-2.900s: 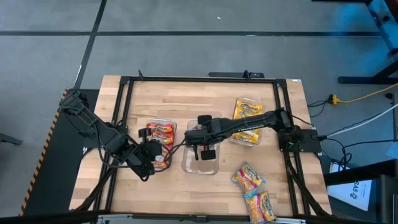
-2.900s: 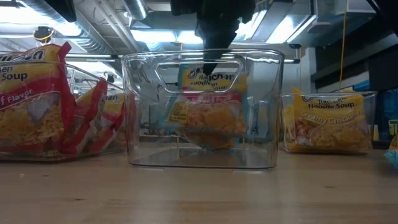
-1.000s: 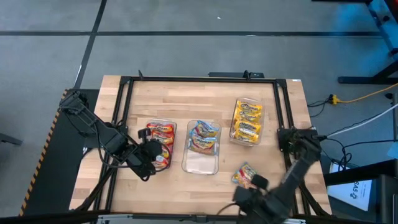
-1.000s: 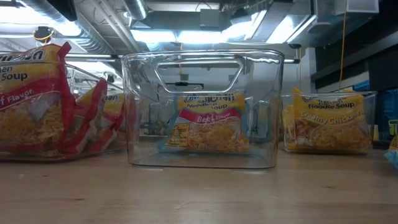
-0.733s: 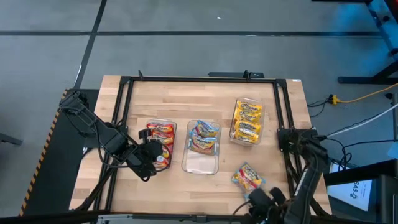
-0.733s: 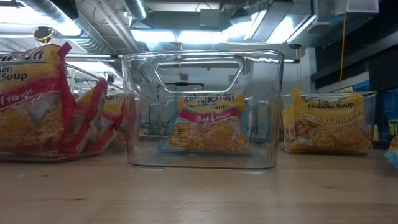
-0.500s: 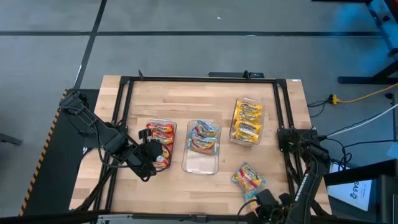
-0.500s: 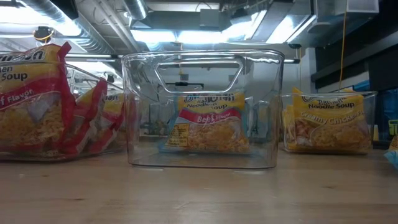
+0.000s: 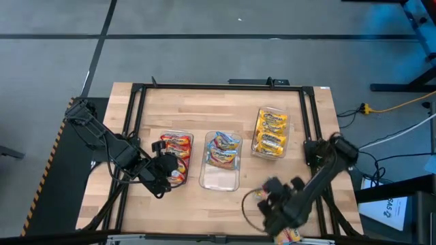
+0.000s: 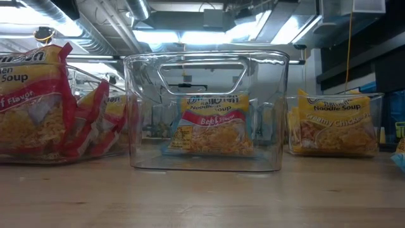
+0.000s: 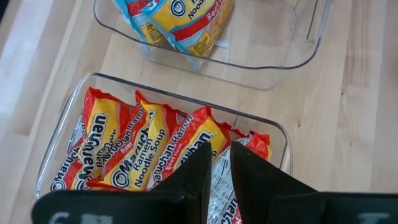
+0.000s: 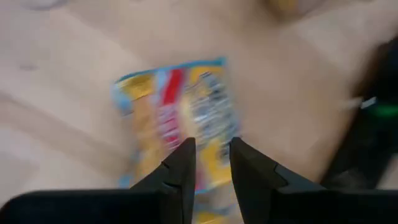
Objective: Sort Maruchan noodles
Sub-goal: Put the blue noodle pack into the middle transparent bin
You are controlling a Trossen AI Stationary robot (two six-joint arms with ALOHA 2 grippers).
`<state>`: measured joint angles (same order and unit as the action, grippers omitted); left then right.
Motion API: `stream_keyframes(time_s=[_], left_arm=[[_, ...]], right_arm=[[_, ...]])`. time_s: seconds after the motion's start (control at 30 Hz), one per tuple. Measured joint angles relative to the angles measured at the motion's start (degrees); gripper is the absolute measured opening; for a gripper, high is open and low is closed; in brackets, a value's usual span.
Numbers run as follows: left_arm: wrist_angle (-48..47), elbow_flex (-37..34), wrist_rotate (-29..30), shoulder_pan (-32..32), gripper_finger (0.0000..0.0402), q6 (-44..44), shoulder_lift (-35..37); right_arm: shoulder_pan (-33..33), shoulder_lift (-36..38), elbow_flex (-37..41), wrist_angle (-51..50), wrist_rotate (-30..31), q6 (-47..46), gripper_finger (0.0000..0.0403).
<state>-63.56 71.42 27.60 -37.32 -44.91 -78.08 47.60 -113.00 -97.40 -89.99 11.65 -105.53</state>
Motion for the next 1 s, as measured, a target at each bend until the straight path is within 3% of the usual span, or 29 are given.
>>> stream_keyframes(time_s=[0.17,0.3,0.4,0.5,0.63,0.83,1.0], left_arm=[[-0.22,0.00,0.00,0.00,0.0053,0.04,0.00],[-0.30,0.00,0.00,0.00,0.0053,0.43,0.02],[-0.34,0.00,-0.03,0.00,0.0053,0.46,0.01],[-0.34,0.00,-0.03,0.00,0.0053,0.46,0.00],[-0.32,0.00,-0.07,0.00,0.0053,0.44,0.01],[-0.30,0.00,-0.40,0.02,0.0053,0.19,0.02],[-0.28,0.00,-1.05,0.00,0.0053,0.10,0.02]], right_arm=[[-1.72,12.29,10.55,-0.03,-0.67,5.10,0.0096],[-0.94,22.87,19.31,1.46,-3.66,0.56,0.0096],[1.00,30.41,26.45,9.35,-4.57,-2.84,0.0096],[2.73,35.14,34.16,23.33,-1.75,-3.96,0.0096],[3.04,36.48,41.51,37.47,0.65,-3.59,0.0096],[3.01,34.64,47.78,38.00,-1.37,-6.35,0.0106],[3.03,34.37,50.72,47.45,-1.17,-6.11,0.0125]])
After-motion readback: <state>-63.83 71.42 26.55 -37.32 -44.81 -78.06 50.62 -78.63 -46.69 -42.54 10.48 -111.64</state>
